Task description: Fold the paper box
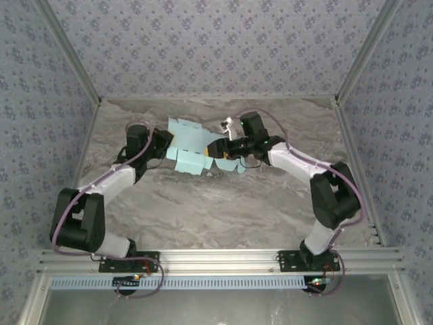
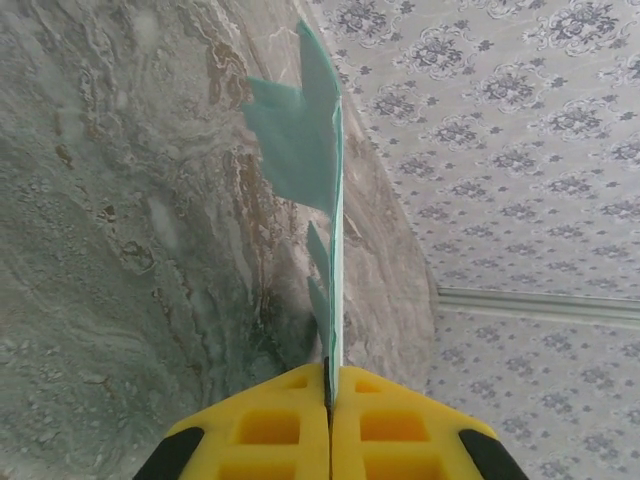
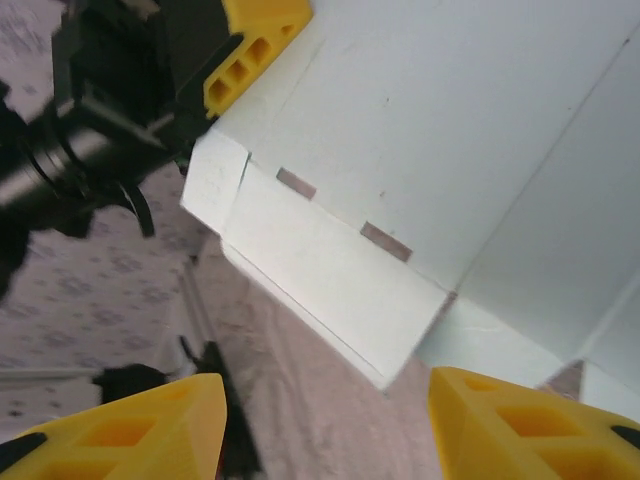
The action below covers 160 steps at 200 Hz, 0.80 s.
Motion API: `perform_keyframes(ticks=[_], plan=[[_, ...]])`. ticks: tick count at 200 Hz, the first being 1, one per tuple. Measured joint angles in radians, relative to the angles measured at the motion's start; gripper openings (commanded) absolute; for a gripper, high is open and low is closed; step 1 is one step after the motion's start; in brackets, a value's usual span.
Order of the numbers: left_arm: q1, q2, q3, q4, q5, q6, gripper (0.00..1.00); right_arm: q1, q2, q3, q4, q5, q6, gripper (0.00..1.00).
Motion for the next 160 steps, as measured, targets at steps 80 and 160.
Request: perform_keyframes(ticks=[80, 160], plan=[[-0.005, -0.080, 0.142, -0.336, -0.045, -0.009, 0.00, 0.521, -0.240, -0.312, 0.194, 0.925, -0.704, 1.00], [-0.013, -0.130, 0.144, -0.496, -0.087, -0.064, 0.00, 0.618, 0.020, -0.164, 0.458, 1.347, -1.133, 0.96]])
